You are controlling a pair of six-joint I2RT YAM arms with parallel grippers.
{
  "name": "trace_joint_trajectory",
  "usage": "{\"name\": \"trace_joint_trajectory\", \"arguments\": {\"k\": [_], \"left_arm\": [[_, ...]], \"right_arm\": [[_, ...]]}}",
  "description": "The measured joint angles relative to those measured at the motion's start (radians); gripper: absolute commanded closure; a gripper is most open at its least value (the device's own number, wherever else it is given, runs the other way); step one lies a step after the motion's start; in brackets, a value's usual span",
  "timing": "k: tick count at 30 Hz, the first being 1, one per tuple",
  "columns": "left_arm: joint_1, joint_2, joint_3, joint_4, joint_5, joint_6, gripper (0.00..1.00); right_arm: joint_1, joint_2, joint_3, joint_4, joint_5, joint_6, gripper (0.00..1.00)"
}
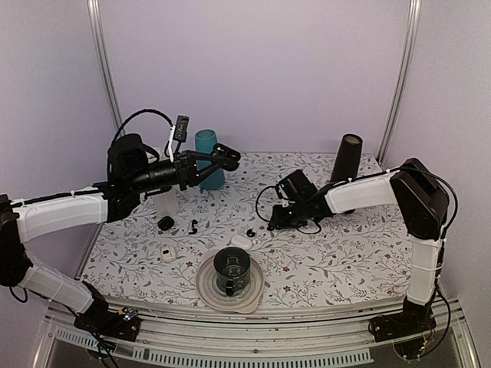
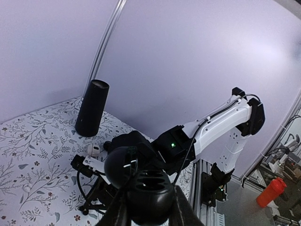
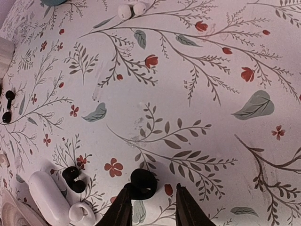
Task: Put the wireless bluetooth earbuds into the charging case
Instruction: Adjust the left earbud at the center of the board.
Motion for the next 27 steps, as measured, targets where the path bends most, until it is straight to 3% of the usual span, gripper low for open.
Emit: {"name": "trace_joint_trajectory", "arguments": {"k": [8, 13, 27], "left_arm": [[0.000, 0.000, 0.000, -0.001, 0.000, 0.001, 1.00], [0.000, 0.000, 0.000, -0.001, 0.001, 0.001, 1.00], [0.000, -0.013, 0.000, 0.000, 0.001, 0.001, 1.00]], "right_arm": [[0.003, 0.024, 0.066, -0.025, 0.032, -0.072, 0.58], [0.005, 0.082, 0.166, -0.061, 0.051, -0.120, 0.57], [0.015, 0.177, 0.288, -0.235, 0.132, -0.201, 0.67]]}}
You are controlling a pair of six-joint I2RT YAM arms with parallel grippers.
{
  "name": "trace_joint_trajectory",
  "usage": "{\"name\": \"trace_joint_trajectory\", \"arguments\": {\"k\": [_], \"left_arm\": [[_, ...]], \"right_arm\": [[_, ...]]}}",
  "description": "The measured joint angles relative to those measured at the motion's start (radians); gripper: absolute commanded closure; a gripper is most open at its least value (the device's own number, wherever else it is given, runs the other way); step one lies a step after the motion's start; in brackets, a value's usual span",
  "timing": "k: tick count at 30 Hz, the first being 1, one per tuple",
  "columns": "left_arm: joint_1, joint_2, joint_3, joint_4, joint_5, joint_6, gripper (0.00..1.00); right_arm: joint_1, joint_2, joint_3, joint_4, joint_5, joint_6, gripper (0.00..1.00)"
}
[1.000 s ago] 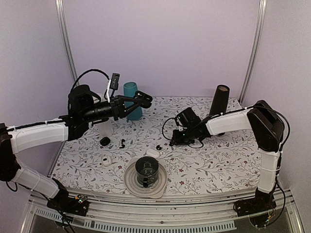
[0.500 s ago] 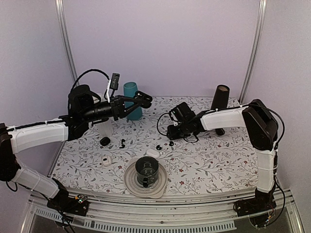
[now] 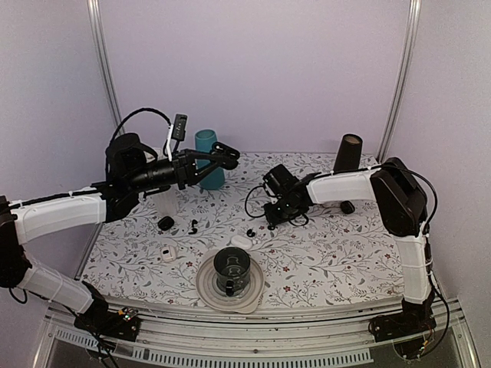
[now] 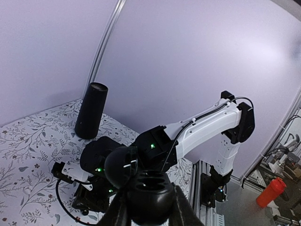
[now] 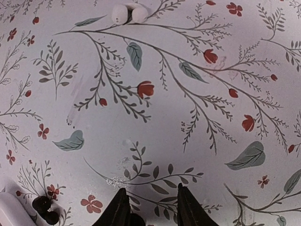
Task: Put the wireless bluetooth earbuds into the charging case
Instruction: Adjust the left earbud at the center of the board.
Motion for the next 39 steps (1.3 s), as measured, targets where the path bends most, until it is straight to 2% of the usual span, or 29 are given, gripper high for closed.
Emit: {"name": "trace_joint_trajectory", "arguments": {"k": [6, 26, 39], "left_arm": [[0.000, 0.000, 0.000, 0.000, 0.000, 0.000, 1.00], [0.000, 0.000, -0.009, 0.005, 0.004, -0.004, 1.00], [0.001, 0.000, -0.014, 0.013, 0.006, -0.011, 1.00]], "right_arm": [[0.003, -0.007, -0.008, -0.007, 0.021, 0.005, 0.67], [0.002, -0.164, -0.209, -0.061, -0.002, 0.136, 0.70], [0.002, -0.217, -0.229, -0.011, -0.060, 0.090, 0.70]]}}
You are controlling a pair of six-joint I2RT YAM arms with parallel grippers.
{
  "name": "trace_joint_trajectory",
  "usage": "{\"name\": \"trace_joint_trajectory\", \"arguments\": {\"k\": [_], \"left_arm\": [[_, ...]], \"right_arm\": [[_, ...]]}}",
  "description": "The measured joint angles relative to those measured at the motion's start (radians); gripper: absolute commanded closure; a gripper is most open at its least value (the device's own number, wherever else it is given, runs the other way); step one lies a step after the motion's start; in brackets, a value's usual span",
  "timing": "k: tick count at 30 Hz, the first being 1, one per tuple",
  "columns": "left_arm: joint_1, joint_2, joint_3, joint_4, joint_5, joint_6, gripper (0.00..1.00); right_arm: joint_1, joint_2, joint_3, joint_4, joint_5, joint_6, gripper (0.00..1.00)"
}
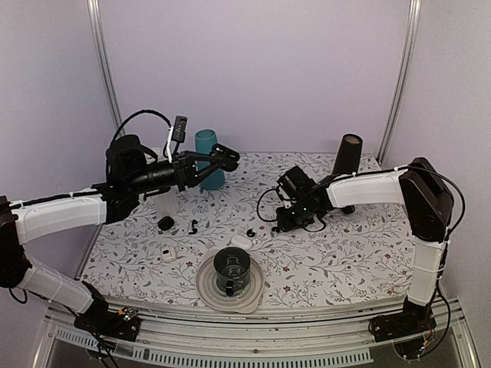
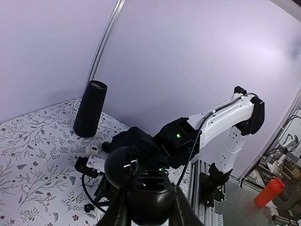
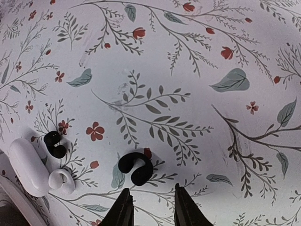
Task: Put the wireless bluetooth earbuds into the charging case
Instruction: Adjust the left earbud at the center of the board, then pick up the left earbud from the center of the board.
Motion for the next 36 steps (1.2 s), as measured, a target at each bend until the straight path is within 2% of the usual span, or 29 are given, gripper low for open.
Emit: {"name": "trace_joint_trajectory", "arguments": {"k": [15, 36], "left_arm": [[0.000, -0.013, -0.007, -0.002, -0.003, 0.002, 1.00], [0.000, -0.014, -0.008, -0.003, -0.003, 0.003, 1.00]], "right_arm": [[-0.065, 0.052, 0.003, 0.119, -0.172, -0.199, 0.70], [-0.065, 0.063, -0.023, 0.160, -0.179, -0.252, 0.70]]}}
